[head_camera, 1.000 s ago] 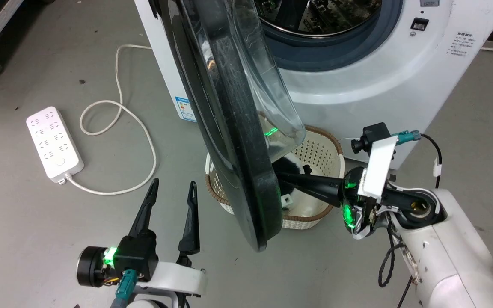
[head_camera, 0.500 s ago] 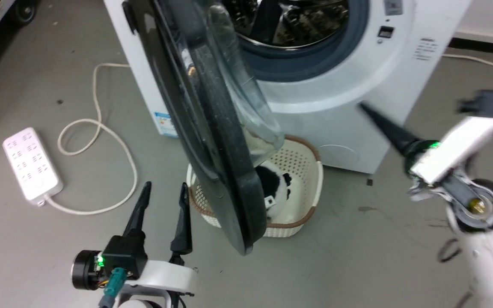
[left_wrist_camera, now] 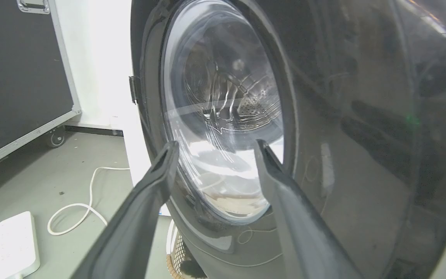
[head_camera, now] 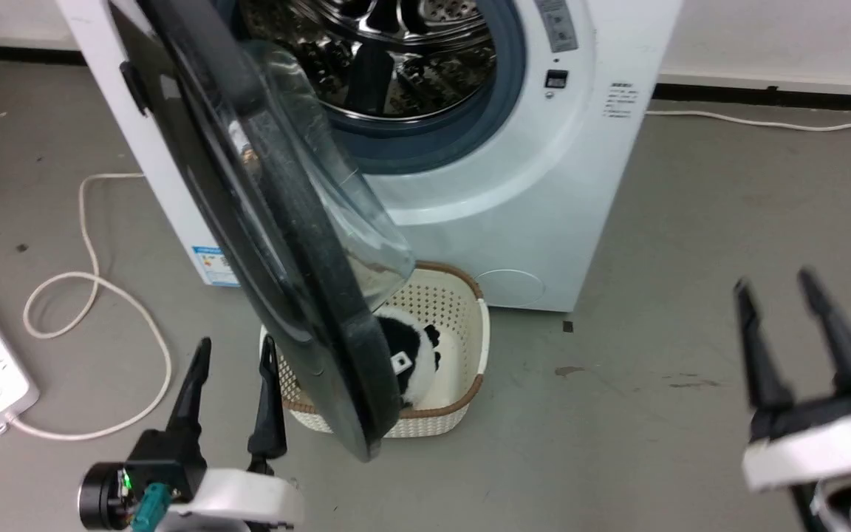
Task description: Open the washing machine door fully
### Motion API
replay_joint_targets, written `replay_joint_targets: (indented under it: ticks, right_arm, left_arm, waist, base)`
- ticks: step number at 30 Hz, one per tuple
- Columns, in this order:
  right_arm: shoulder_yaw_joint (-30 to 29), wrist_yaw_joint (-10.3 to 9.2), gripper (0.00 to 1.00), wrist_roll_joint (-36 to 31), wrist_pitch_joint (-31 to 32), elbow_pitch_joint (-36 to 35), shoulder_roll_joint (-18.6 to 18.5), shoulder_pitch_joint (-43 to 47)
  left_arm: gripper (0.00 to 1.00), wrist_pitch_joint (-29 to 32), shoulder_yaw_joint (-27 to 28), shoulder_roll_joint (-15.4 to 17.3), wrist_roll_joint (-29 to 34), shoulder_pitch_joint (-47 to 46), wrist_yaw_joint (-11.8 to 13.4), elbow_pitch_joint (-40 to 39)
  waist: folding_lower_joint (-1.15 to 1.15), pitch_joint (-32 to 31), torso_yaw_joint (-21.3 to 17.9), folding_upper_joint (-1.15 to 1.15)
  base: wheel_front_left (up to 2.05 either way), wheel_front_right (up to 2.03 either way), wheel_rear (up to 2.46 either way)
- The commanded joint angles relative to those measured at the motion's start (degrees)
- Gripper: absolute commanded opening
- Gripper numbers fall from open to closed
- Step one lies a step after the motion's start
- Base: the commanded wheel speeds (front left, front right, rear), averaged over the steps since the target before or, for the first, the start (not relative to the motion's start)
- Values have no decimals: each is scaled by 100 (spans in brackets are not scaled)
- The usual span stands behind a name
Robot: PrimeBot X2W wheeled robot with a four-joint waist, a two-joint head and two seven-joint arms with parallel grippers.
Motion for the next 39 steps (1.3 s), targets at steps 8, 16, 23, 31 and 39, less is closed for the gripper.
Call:
replay_joint_targets:
  ticks: [8,16,23,31,39]
  right_arm:
    - [-107,-3,100,-1197,-199,-213,780,1019]
    - [-138,-3,100,-1331,-211,-278,1030,1075]
    - [-191,-3,100,-1290,-212,-350,1073,1099]
    - [-179,-3,100,-1249,-212,-366,1099,1099]
    - [-193,-3,100,-1208,-212,-338,1112,1066]
  left_arm:
    - [100,-32,-13,8,72,258,-99,65]
    - [100,-32,-50,7,48,261,-77,206]
    - [100,-32,-89,7,91,229,-78,244]
    - [0,-32,59,7,116,139,-35,-142]
    - [0,-32,397,7,-227,-91,197,-1276]
  waist:
    - [0,-65,-199,0]
    - [0,-108,-213,0]
    - [0,-134,-191,0]
    - [0,-114,-172,0]
    - [0,-131,-151,0]
  base:
    - [0,0,0]
    - [0,0,0]
    - [0,0,0]
    - [0,0,0]
    - [0,0,0]
